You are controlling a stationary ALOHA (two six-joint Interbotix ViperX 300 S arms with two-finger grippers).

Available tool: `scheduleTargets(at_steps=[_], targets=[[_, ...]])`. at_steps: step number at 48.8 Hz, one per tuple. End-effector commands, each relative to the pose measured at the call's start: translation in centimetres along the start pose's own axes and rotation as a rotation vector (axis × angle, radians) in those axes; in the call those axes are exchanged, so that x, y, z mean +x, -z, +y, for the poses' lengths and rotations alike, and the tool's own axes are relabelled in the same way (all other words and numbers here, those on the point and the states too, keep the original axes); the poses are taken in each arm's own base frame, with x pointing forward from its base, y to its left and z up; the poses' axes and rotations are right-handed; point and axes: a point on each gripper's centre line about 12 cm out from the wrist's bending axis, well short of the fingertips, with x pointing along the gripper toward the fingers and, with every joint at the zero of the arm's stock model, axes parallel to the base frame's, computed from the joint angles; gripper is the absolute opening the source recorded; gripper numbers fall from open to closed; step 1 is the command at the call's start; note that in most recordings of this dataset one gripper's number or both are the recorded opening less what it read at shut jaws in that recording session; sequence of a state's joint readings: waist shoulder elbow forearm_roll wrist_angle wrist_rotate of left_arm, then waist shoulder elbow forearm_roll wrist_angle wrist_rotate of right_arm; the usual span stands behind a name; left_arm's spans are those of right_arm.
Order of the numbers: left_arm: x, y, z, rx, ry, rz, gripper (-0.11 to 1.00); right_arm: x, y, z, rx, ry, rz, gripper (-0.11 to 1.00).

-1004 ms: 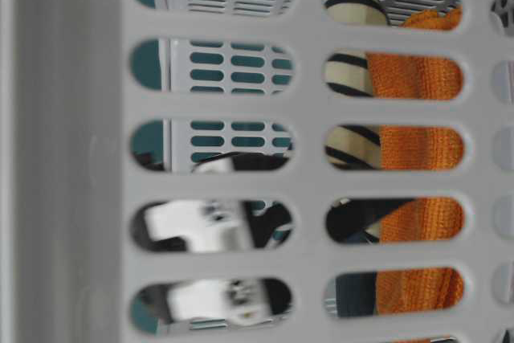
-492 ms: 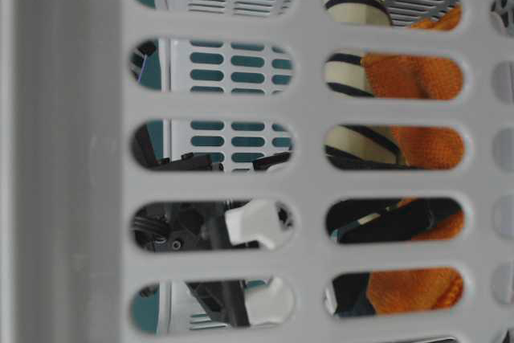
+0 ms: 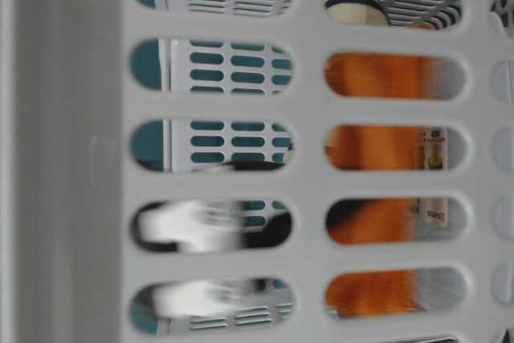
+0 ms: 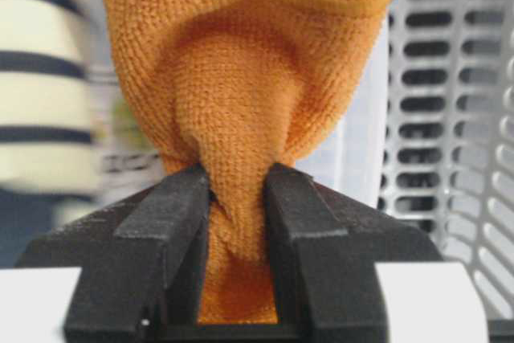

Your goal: Pick up the orange cloth from the shopping basket with the left arm.

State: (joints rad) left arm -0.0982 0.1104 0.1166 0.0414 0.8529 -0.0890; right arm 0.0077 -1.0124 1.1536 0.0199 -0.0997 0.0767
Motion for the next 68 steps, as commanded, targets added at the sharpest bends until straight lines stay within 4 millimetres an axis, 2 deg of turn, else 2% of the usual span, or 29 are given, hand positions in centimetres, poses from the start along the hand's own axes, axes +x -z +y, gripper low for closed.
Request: scheduleTargets(at_steps=[1,13,22,29,68], targets=[[-5.2,-2.4,-0.2,0.004,0.005,-0.097,0.19,0.1,-0.5,0.0,0.002,-0.002,-0.018,0.75],[-13.4,-5.1,-0.1,-0.007,0.005,-0.143,0.19,-0.4,-1.0,0.1,0.005,-0.004,-0.046,0.75],[-17.1,-6.2,-0.5,-0.003,0.009,-0.144,0.19,-0.6,-1.1,0.1,0.005,-0.005,-0.052,0.75],[-17.2,-6.7,-0.6,-0.003,0.011,-0.147,0.19,-0.6,-1.1,0.1,0.006,-0.005,-0.055,0.75],[-16.9,-6.4,-0.6,-0.004,0.009,-0.135,0.19,-0.9,-1.2,0.1,0.014,-0.006,-0.067,0.75]])
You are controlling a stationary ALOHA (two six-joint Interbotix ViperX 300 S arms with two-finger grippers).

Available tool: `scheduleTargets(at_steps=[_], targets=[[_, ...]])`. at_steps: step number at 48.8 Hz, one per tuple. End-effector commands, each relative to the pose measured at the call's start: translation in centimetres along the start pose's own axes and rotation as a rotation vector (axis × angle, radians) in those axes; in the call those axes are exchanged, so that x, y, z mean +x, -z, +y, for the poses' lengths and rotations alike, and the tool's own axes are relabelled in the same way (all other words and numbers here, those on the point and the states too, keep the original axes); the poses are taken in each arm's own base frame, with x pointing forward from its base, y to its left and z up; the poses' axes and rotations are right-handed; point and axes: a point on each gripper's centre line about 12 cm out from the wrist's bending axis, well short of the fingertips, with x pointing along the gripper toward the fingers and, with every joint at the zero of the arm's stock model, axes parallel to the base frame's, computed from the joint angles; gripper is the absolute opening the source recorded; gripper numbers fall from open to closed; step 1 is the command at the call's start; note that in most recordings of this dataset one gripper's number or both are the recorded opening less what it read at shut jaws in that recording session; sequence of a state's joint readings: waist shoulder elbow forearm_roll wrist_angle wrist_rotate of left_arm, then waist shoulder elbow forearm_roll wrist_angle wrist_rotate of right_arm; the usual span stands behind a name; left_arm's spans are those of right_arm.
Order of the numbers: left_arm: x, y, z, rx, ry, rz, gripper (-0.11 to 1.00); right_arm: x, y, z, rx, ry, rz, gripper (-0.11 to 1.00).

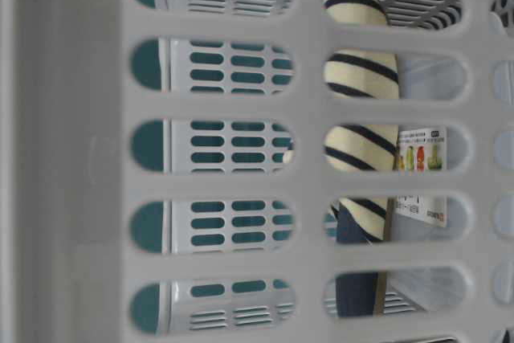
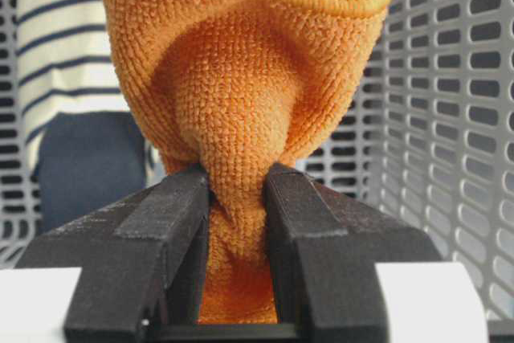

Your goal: Pick up the orange cloth from the shopping basket with the left arm.

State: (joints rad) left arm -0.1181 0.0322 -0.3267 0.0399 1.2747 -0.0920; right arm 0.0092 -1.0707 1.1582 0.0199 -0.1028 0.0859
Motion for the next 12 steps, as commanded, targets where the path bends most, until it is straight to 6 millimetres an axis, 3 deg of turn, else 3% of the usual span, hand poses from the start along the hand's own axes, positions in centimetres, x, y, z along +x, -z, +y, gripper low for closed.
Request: scheduleTargets(at_steps=[1,12], targets=[[-1.30,-0.29,0.08,0.002,-0.002,-0.036,0.19,0.13,-0.32,0.00,0.005,0.001,-0.011,0.75],[-1.30,-0.26,0.08,0.002,-0.002,-0.032,0.19,0.10,-0.36,0.00,0.005,0.001,-0.014,0.74]])
